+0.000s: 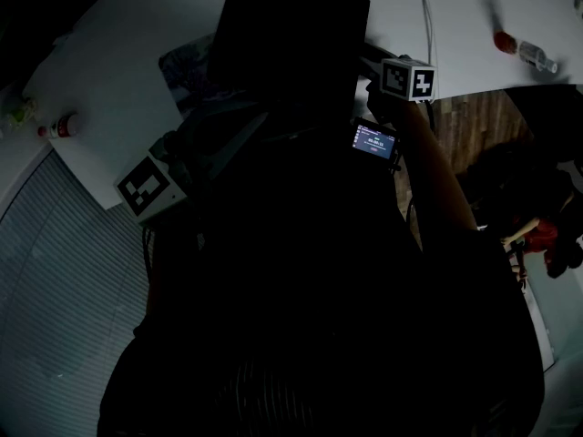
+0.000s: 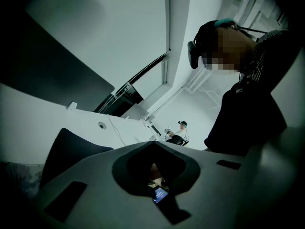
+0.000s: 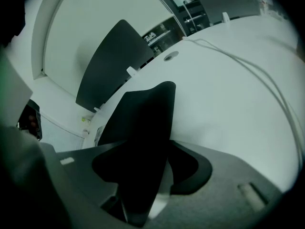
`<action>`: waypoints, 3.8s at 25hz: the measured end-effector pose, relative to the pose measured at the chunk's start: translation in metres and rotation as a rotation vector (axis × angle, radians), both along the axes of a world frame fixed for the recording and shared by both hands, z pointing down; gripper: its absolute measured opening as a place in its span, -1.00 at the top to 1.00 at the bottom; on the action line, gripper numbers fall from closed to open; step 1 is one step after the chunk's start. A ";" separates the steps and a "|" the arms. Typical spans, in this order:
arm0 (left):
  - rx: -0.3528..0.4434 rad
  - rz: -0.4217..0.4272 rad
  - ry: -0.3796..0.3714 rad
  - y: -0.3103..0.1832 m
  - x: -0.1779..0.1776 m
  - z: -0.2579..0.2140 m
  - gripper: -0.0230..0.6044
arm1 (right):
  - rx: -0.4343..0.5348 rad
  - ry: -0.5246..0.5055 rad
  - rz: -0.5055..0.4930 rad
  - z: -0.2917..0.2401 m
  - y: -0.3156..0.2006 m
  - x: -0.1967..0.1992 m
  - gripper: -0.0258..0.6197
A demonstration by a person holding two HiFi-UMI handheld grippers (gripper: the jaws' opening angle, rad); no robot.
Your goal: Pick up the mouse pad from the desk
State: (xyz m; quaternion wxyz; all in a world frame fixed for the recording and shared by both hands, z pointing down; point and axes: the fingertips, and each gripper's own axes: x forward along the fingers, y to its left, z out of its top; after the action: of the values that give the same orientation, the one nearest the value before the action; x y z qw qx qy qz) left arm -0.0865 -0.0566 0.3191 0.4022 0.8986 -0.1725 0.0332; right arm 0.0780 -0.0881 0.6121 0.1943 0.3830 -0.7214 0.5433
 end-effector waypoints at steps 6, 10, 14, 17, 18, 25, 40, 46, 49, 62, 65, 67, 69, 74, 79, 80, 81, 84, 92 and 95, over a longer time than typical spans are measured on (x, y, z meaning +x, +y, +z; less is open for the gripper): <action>-0.010 -0.024 0.035 0.004 -0.010 0.006 0.90 | -0.035 -0.058 0.040 -0.003 0.000 -0.002 0.49; -0.008 -0.054 0.018 0.001 -0.020 0.009 0.90 | -0.035 -0.017 -0.055 -0.006 -0.003 -0.004 0.72; -0.011 -0.091 0.011 -0.001 -0.030 0.009 0.90 | -0.033 0.008 -0.099 -0.008 -0.001 -0.011 0.85; -0.031 -0.146 -0.016 -0.005 -0.041 0.012 0.90 | -0.019 0.004 -0.122 -0.017 -0.003 -0.017 0.86; -0.033 -0.159 -0.019 -0.005 -0.044 0.011 0.90 | -0.005 0.008 -0.146 -0.023 -0.003 -0.021 0.87; -0.022 -0.190 -0.036 0.005 -0.047 0.000 0.90 | 0.039 -0.031 -0.289 -0.045 0.001 -0.060 0.87; 0.067 -0.390 -0.002 0.038 -0.085 -0.042 0.90 | 0.098 -0.234 -0.592 -0.138 0.012 -0.189 0.87; 0.151 -0.480 0.019 0.051 -0.106 -0.071 0.90 | 0.184 -0.429 -0.673 -0.210 0.019 -0.234 0.87; 0.184 -0.498 0.048 0.056 -0.106 -0.086 0.90 | 0.276 -0.546 -0.697 -0.272 0.014 -0.236 0.87; -0.010 -0.311 -0.016 -0.056 -0.067 -0.102 0.90 | 0.286 -0.831 -0.322 -0.348 -0.080 -0.128 0.87; 0.072 -0.257 -0.004 -0.048 -0.055 -0.119 0.90 | 0.389 -0.783 -0.233 -0.378 -0.072 -0.089 0.86; 0.168 -0.216 0.054 -0.044 -0.053 -0.125 0.90 | 0.526 -0.727 -0.226 -0.414 -0.069 -0.073 0.86; 0.231 -0.187 0.085 -0.035 -0.055 -0.131 0.90 | 0.637 -0.703 -0.223 -0.451 -0.059 -0.069 0.86; 0.291 -0.156 0.095 -0.027 -0.055 -0.143 0.90 | 0.762 -0.724 -0.166 -0.500 -0.043 -0.049 0.86; 0.378 -0.162 0.030 -0.025 -0.054 -0.153 0.90 | 0.831 -0.672 -0.161 -0.522 -0.036 -0.030 0.87; 0.389 -0.165 0.015 -0.026 -0.053 -0.154 0.90 | 0.832 -0.666 -0.158 -0.522 -0.037 -0.028 0.87; 0.394 -0.165 0.003 -0.026 -0.053 -0.155 0.90 | 0.825 -0.667 -0.155 -0.520 -0.037 -0.028 0.86; 0.387 -0.157 -0.012 -0.028 -0.050 -0.154 0.90 | 0.793 -0.688 -0.148 -0.511 -0.038 -0.030 0.86; 0.367 -0.154 -0.024 -0.026 -0.050 -0.144 0.90 | 0.758 -0.671 -0.170 -0.497 -0.027 -0.044 0.86; 0.357 -0.167 -0.018 -0.028 -0.053 -0.143 0.90 | 0.752 -0.645 -0.171 -0.493 -0.025 -0.040 0.86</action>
State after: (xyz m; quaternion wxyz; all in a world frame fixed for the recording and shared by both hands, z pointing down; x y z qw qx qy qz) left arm -0.1392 -0.0843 0.1766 0.2363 0.9378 -0.2534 -0.0234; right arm 0.0376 -0.1127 0.1192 -0.1462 0.1788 -0.9194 0.3185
